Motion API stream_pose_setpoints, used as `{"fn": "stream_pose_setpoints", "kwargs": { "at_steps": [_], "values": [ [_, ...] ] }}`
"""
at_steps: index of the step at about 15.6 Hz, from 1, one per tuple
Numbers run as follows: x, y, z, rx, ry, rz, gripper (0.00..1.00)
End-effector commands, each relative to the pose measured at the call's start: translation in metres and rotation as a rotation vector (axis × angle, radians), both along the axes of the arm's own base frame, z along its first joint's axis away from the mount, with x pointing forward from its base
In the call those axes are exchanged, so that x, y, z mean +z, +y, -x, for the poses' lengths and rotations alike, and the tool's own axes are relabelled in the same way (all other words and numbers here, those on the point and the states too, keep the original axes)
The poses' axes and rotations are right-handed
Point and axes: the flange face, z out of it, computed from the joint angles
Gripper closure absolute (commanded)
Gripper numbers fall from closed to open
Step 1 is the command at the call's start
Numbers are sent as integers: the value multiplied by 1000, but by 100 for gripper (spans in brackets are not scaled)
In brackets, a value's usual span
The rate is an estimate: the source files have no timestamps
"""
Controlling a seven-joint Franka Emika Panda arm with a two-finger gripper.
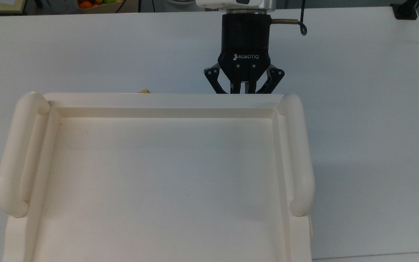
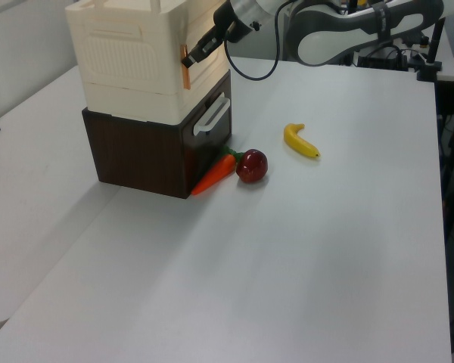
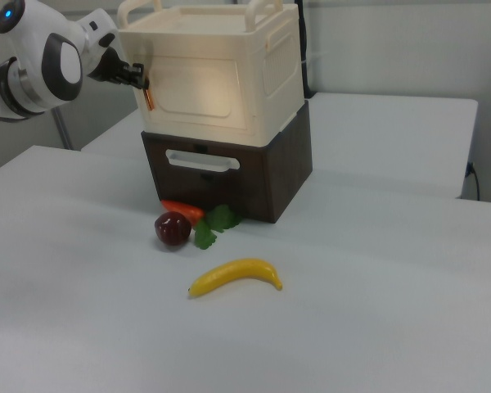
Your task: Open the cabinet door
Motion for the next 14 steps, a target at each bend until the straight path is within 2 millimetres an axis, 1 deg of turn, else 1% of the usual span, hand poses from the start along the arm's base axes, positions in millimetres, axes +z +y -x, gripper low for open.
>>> {"fn": "stream_pose_setpoints", "kwargs": {
  "at_steps": [1,2,3,4,7,9,11,12,13,14],
  "values": [
    [4,-4,11,-9,24,10,100],
    [4,-7,13,-22,48,12,100],
    [11,-9,17,-40,68,8,100],
    [14,-11,20,-57,92,5,100],
    [18,-13,29,-90,151,4,100],
    [17,-9,32,-95,170,-1,99],
    [14,-11,33,-108,200,6,94],
    [15,-13,35,-116,217,10,85],
    [16,-16,38,-126,238,3,73],
    [16,-18,40,-135,273,-11,57]
  ]
}}
